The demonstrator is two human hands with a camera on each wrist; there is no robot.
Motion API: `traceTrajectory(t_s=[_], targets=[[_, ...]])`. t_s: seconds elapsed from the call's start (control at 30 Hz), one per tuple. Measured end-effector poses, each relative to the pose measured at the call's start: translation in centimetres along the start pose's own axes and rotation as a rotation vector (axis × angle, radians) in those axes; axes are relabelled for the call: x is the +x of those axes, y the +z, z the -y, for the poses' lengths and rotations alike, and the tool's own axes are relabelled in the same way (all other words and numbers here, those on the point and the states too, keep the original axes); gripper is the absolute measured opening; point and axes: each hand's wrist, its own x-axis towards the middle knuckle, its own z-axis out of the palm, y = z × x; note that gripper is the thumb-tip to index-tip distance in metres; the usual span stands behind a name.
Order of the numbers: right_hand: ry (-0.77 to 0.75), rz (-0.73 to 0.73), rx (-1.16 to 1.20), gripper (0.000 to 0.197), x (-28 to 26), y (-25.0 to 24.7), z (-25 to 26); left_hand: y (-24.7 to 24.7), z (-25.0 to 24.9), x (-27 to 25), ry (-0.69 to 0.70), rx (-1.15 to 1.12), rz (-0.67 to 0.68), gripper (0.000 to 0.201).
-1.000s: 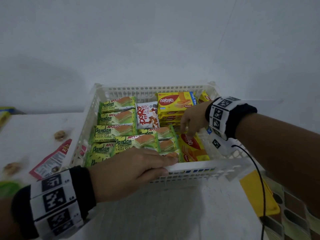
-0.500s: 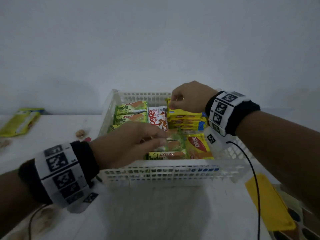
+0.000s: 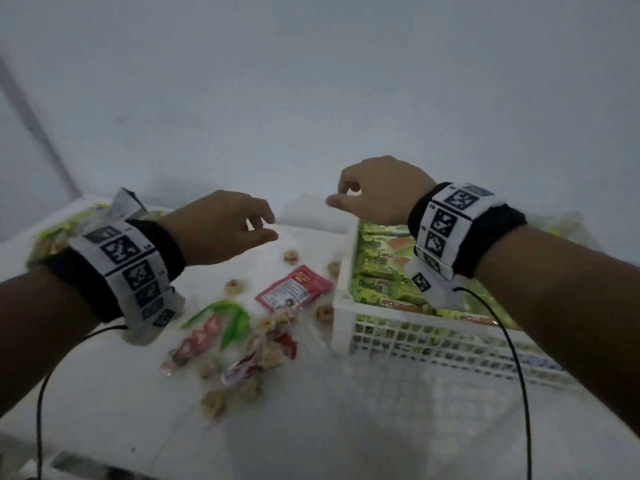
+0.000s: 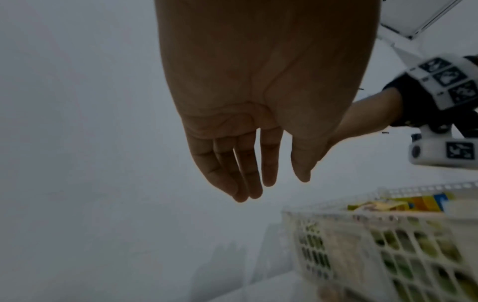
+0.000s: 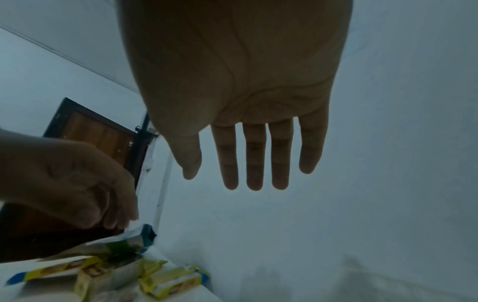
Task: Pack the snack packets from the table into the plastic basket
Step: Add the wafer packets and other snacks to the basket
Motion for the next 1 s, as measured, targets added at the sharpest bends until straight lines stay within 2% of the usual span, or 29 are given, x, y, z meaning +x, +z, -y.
traceTrajectory(t_s=[0.17, 0.3, 0.4, 0.53, 0.67, 0.73, 0.87, 0.93, 1.0], targets=[[-0.038, 0.056, -0.022, 0.041, 3.9, 2.2, 11.6, -0.2, 10.2, -5.5, -0.037, 0.024, 0.042, 0.032], [-0.084, 0.137, -0.059, 0.041, 6.9, 6.2, 20.2, -0.1, 17.0, -8.7, -0.097, 0.123, 0.121, 0.037], [-0.117, 0.193, -0.076, 0.045, 9.4, 9.6, 24.7, 0.2, 21.4, -10.4, -0.166, 0.150, 0.124, 0.040], [-0.149, 0.277, -0.069, 0.054, 12.6, 13.6, 28.1, 0.9, 26.5, -11.6, -0.227, 0.153, 0.033, 0.039], [-0.164, 0.312, -0.032, 0.058, 15.9, 16.0, 29.6, 1.3, 29.5, -11.3, -0.300, 0.141, -0.078, 0.043], [-0.202, 0.347, -0.029, 0.067, 17.4, 16.8, 30.4, 1.4, 30.8, -10.8, -0.370, 0.135, -0.046, 0.053], [-0.302, 0.348, -0.018, 0.079, 19.7, 18.1, 32.4, 1.6, 33.1, -9.4, -0.468, 0.069, 0.067, 0.087], [-0.344, 0.336, -0.036, 0.081, 20.8, 18.7, 33.2, 1.7, 34.0, -8.8, -0.473, 0.063, 0.114, 0.092], [-0.377, 0.343, -0.042, 0.082, 21.9, 19.3, 33.8, 1.6, 34.4, -8.3, -0.477, 0.049, 0.157, 0.086]])
